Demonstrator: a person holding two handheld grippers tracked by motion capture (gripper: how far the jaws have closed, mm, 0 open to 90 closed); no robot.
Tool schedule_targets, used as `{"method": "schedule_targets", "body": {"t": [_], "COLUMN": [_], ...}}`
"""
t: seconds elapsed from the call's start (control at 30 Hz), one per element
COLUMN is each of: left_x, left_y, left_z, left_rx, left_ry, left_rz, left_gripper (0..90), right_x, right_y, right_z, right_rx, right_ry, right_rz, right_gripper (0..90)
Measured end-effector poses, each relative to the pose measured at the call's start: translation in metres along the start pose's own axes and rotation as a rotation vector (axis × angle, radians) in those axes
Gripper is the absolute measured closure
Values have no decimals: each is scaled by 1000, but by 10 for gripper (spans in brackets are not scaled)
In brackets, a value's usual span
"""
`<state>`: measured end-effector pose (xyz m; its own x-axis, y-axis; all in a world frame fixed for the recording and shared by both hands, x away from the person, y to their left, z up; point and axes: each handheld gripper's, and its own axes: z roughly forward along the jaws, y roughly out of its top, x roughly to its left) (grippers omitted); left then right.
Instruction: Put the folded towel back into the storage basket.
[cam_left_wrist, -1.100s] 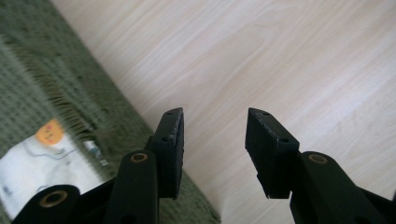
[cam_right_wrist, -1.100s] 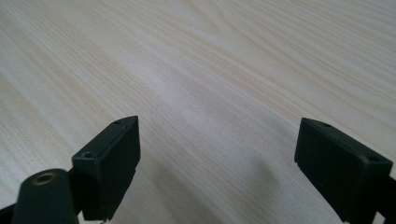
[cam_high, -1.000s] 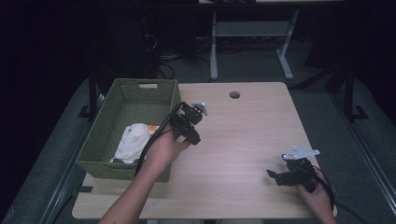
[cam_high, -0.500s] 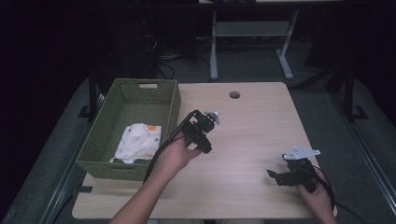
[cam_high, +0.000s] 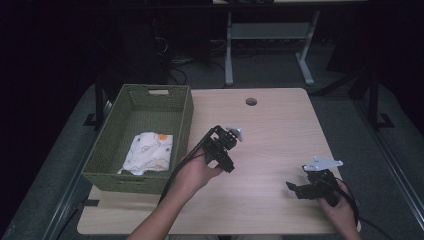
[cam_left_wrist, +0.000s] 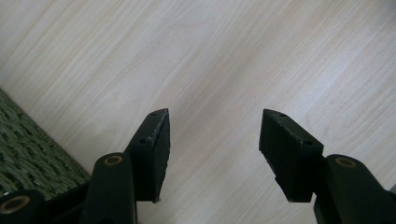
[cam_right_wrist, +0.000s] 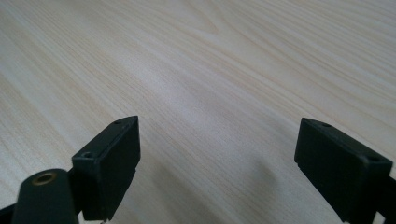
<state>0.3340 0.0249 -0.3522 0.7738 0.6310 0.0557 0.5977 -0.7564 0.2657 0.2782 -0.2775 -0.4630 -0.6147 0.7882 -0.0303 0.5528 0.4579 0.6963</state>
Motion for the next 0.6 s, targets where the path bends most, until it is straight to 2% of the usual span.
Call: {"method": "schedule_targets", "body": {"t": [0.17, 0.6], "left_x": [-5, -22], "left_y": [-1, -1], "left_z": [6, 16], "left_rx": [5, -10], "left_ry": [-3, -47], "left_rz": [13, 27], "left_gripper": [416, 371], "right_x": [1, 1], "right_y": [0, 0], "right_z": [0, 0], "right_rx": [2, -2], "right_ry": [1, 2], "right_rz": [4, 2], "right_gripper": [139, 139]}}
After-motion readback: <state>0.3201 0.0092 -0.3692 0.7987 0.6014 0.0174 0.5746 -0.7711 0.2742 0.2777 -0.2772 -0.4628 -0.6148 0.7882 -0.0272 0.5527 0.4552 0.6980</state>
